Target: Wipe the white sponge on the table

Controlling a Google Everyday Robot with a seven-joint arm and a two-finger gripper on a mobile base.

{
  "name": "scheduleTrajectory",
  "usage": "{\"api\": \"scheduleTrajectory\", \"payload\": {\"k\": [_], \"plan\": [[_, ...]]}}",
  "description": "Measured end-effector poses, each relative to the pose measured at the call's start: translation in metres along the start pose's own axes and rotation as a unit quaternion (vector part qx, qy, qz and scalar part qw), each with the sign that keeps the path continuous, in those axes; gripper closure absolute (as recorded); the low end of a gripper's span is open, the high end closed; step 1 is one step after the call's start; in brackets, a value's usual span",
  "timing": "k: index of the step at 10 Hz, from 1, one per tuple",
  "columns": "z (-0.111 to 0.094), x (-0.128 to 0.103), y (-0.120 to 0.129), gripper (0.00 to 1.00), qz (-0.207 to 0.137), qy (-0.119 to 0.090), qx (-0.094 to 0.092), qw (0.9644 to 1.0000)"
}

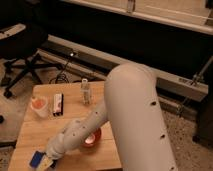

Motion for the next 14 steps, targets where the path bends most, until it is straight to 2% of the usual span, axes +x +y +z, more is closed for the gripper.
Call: {"api": "scheduleTrajectory", "payload": {"k": [4, 6, 10, 14], "plan": [[0.021, -0.005, 0.029, 0.89, -0.011, -0.006, -0.033, 0.9994], [0.039, -0.016, 0.046, 0.89, -0.029, -0.010, -0.054, 0.9981], [0.068, -0.043, 0.058, 0.89, -0.061, -0.015, -0.074, 0.9953], [0.097, -0.065, 0.058, 0.89, -0.092, -0.011, -0.082, 0.9923]]}}
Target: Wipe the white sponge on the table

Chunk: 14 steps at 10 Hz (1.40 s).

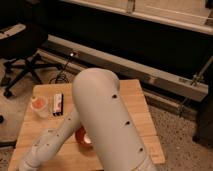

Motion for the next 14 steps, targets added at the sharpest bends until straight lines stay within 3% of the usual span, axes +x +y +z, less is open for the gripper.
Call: {"api": "scheduleTrajectory", "payload": {"k": [7, 11, 14], "plan": [[0.033, -0.027, -0.040, 0.89, -0.024, 0.004, 0.006, 0.9997], [0.026, -0.035, -0.081, 0.89, -0.033, 0.010, 0.020, 0.9992], [0.017, -0.027, -0.120, 0.89, -0.031, 0.020, 0.028, 0.9989]]}}
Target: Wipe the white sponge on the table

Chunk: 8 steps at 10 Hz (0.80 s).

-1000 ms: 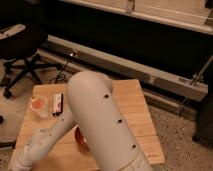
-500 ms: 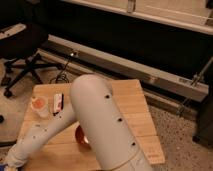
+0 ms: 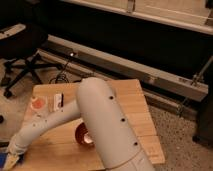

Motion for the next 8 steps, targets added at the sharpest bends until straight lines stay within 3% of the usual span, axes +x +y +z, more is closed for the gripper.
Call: {"api": "scheduleTrajectory", "payload": {"k": [5, 8], "plan": [[-0.017, 0.008, -0.052, 0.89, -0.008, 0.008, 0.025, 0.9996], [-0.027, 0.020, -0.071, 0.89, -0.001, 0.013, 0.036, 0.9993]]}}
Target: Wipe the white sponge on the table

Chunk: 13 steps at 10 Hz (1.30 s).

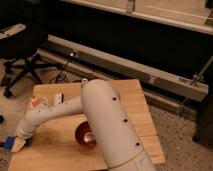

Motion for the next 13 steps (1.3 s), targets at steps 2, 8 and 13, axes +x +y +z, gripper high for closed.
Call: {"api": "scheduleTrajectory", "payload": {"k": [2, 8, 13], "plan": [[-0.009, 0.019, -0.013, 0.89, 0.009, 0.014, 0.009, 0.9998], [-0.045, 0.072, -0.045, 0.89, 0.039, 0.058, 0.042, 0.9966], [-0.073, 0.103, -0.042, 0.89, 0.064, 0.081, 0.055, 0.9931]]}}
